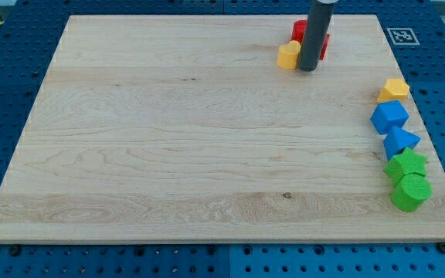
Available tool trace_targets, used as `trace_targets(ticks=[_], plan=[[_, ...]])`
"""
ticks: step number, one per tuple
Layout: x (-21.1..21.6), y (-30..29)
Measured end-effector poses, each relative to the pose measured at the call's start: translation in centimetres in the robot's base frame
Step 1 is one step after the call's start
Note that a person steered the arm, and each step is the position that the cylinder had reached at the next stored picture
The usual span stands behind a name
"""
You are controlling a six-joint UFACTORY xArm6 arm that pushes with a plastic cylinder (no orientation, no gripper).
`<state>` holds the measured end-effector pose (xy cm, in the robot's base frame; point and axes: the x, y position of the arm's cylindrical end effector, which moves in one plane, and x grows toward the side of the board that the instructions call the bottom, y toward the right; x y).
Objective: Slide yellow heart towards center
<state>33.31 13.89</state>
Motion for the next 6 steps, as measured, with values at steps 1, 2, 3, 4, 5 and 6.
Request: trace_targets(ticks=[1, 2, 3, 4, 5, 6], plan=[[0.0, 0.6], [-0.5, 1.0], [-1.3, 0.9], [-2.8, -0.6], [-2.9, -4.0], [-2.9, -7.3]])
